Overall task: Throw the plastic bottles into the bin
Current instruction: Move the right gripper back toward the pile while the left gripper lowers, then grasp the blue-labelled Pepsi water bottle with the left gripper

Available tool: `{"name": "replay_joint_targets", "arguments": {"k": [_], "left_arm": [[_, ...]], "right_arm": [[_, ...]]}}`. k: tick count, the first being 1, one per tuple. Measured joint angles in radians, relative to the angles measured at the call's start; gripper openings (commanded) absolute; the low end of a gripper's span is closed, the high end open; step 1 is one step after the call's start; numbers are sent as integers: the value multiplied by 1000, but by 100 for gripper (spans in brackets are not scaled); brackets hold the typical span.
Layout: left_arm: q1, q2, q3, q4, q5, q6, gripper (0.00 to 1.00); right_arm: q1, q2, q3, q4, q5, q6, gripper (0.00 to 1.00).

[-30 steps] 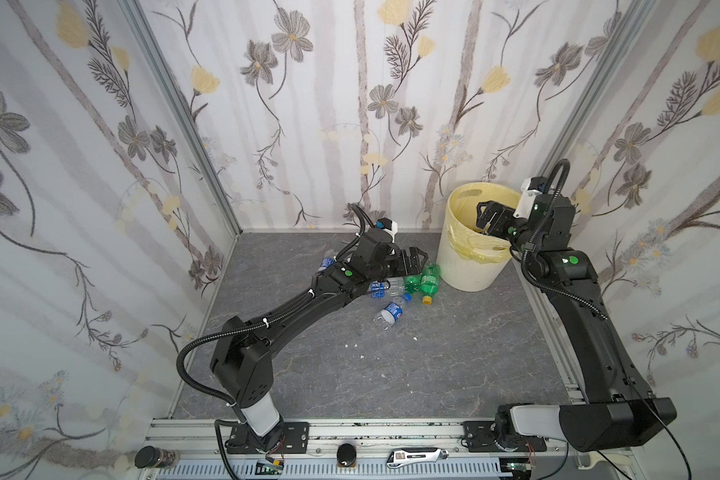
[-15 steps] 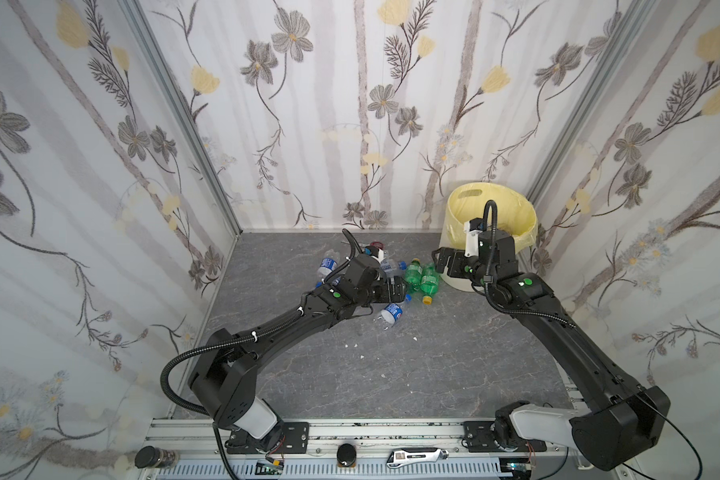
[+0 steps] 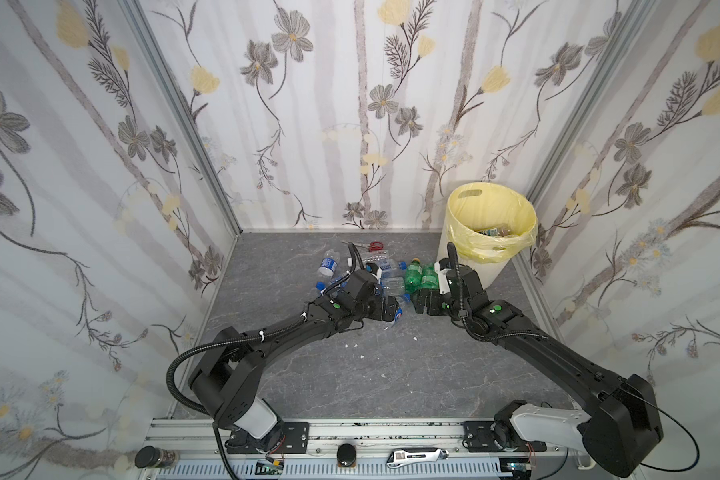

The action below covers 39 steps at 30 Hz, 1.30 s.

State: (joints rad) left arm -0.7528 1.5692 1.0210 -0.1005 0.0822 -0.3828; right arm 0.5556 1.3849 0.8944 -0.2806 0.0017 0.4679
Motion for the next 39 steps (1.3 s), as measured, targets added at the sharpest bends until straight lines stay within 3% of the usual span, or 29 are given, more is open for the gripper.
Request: {"name": "replay_joint_targets", "arguments": {"k": [16,28,39], "left_arm": [[-17,229,68,4,4,40,93],[-48,291,72,6,6,58,78],[-60,290,42,13,24,58,57]], "right_arm": [[-51,-58,-90,63,-49,10,100],[-119,-68,-115,74,-129,10,100],[-125,-63,-115,104,-156,29,100]]}}
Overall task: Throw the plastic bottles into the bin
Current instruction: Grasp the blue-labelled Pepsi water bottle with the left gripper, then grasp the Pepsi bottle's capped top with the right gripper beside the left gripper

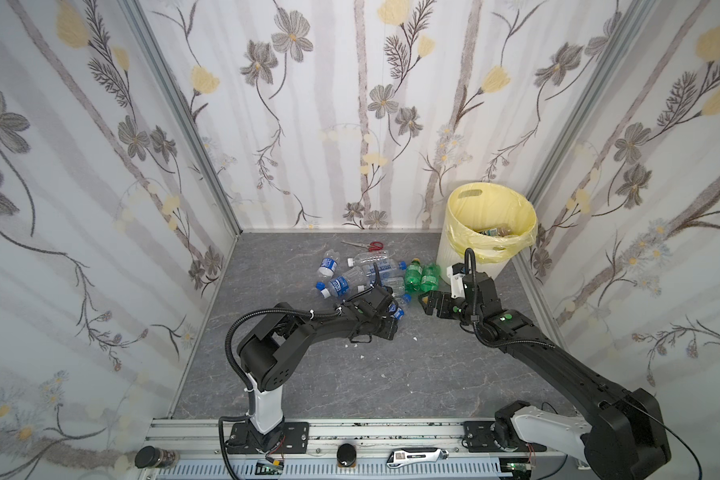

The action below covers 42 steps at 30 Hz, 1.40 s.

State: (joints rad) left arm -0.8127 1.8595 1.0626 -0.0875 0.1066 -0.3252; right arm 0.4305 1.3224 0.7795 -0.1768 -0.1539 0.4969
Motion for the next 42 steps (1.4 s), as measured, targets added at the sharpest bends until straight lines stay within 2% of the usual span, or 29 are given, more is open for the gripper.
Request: {"name": "replay_joint_targets", "arguments": {"k": [8,21,35,42], "left_arm": [[-2,-21,-3,1,39,-8,49],[-3,-69,2,1,82,-52,48],[2,-137,35,19,139,-98,49],[2,-180,35,36,169,-106,49]], "right_arm": [[-2,0,-10,6,-17,19,100],[-9,1,-55,41,-57,55,100],[-34,51,-91,183,-185,195,99],[-36,109,-89,289,-219,294,94]]}}
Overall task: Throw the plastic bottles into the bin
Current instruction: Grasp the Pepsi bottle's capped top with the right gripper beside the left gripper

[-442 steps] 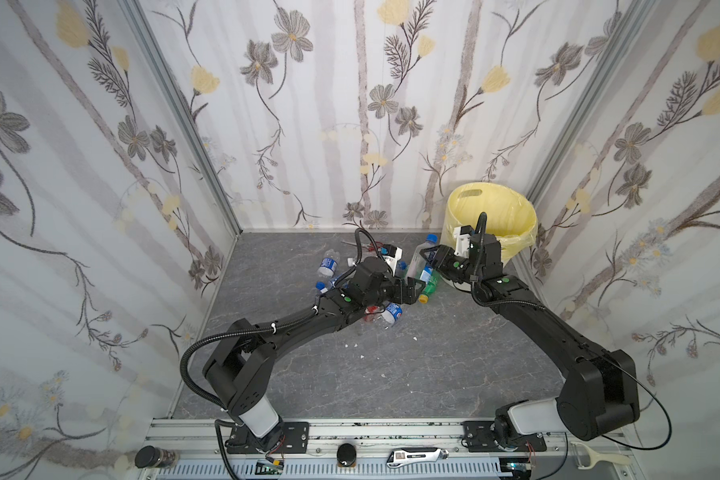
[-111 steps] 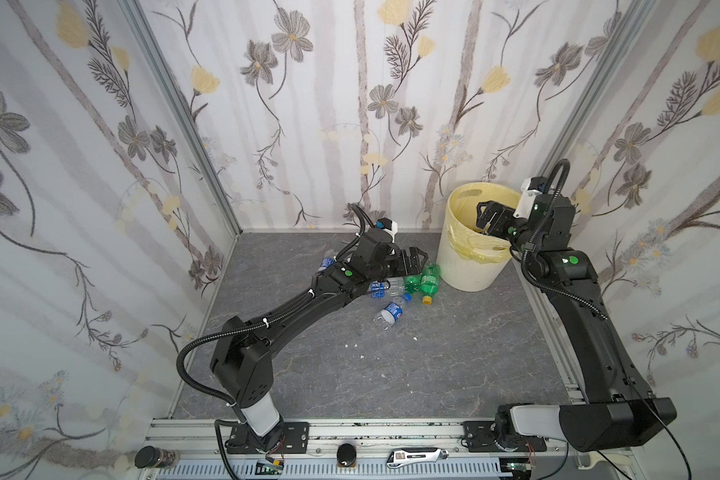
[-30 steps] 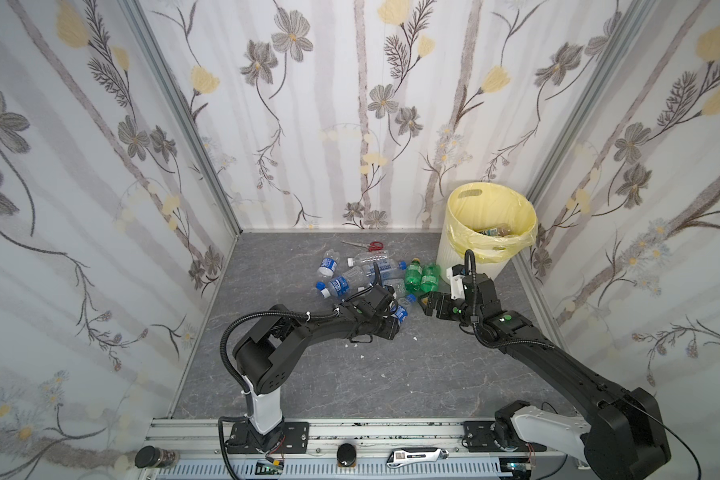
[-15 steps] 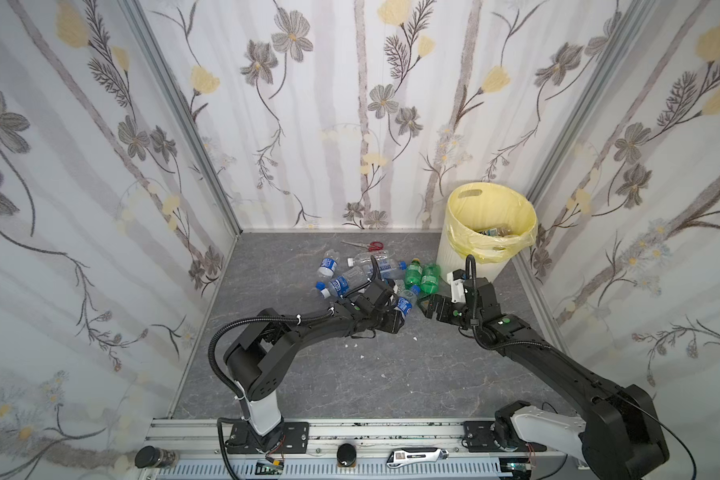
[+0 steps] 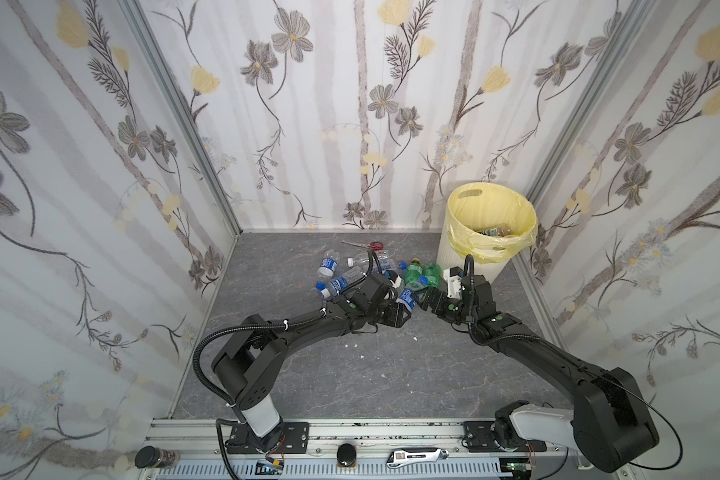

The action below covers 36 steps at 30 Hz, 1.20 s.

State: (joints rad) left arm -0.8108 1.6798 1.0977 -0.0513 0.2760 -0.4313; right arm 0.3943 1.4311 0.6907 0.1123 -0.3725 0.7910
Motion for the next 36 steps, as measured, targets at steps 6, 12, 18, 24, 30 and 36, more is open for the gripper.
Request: {"name": "replay_joint_targets", "arguments": {"k": [6,12,18,24,30,36], "left_arm": [[0,-21,-3,17,13,-18,49],[0,-23,-11,29,16,-23,50],[0,-23,-19,45,17,-33,50],[-2,-23,-22,61,26,-43,51],[-2,-23,-23,68,34,-52,53],[-3,-23,-27,79,35,-66,57]], "right_arm": [[0,41,10,83,-27,69,89],[0,64,13,138,-49,117,81],[4,88,10,190,-73,153,76],[10,106,7,223,-79,173,72],[11,115,4,243,-93,188,65],[12,116,3,258,-100,203,59]]}}
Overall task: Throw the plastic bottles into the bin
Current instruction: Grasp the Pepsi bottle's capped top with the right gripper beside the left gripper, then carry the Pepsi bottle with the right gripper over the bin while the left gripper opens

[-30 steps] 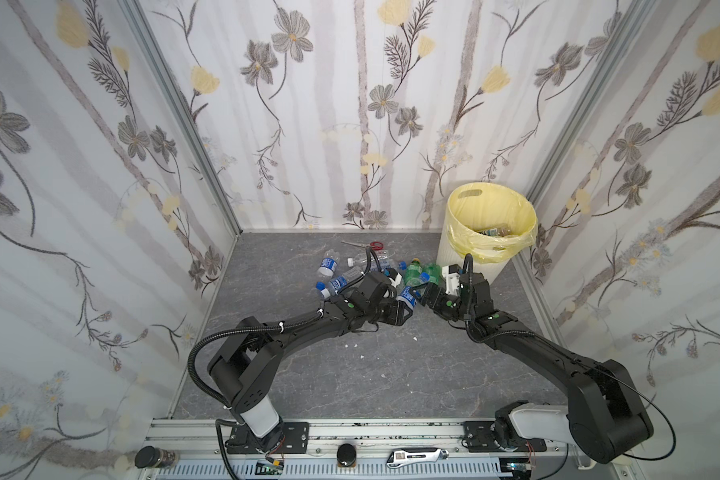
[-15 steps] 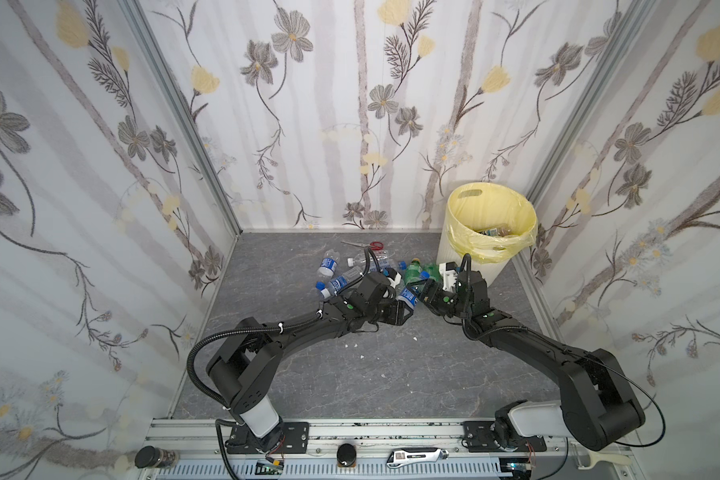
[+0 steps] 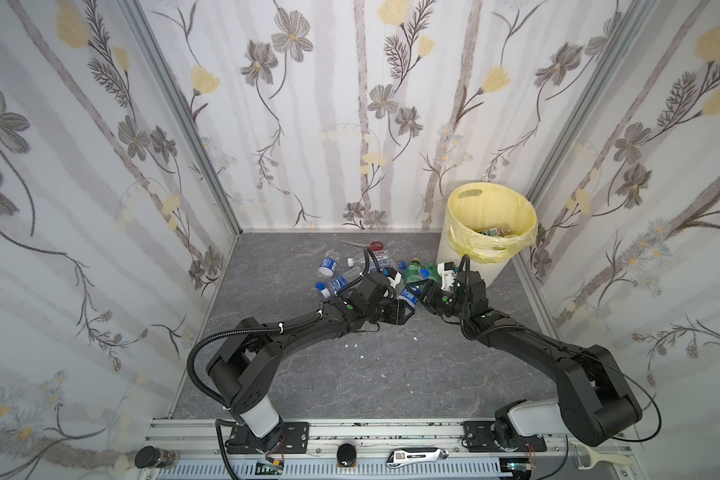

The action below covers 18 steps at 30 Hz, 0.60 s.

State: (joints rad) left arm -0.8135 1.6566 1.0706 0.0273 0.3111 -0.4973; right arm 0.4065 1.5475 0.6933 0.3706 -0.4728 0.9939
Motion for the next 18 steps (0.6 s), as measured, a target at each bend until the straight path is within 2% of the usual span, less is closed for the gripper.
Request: {"name": "replay_joint_targets", "arguments": {"k": [18], "left_arm": [[3,-73,-59,13,-38,19,86]], "right_arm": [[-1,-3,42,-24,8,-37,54]]}}
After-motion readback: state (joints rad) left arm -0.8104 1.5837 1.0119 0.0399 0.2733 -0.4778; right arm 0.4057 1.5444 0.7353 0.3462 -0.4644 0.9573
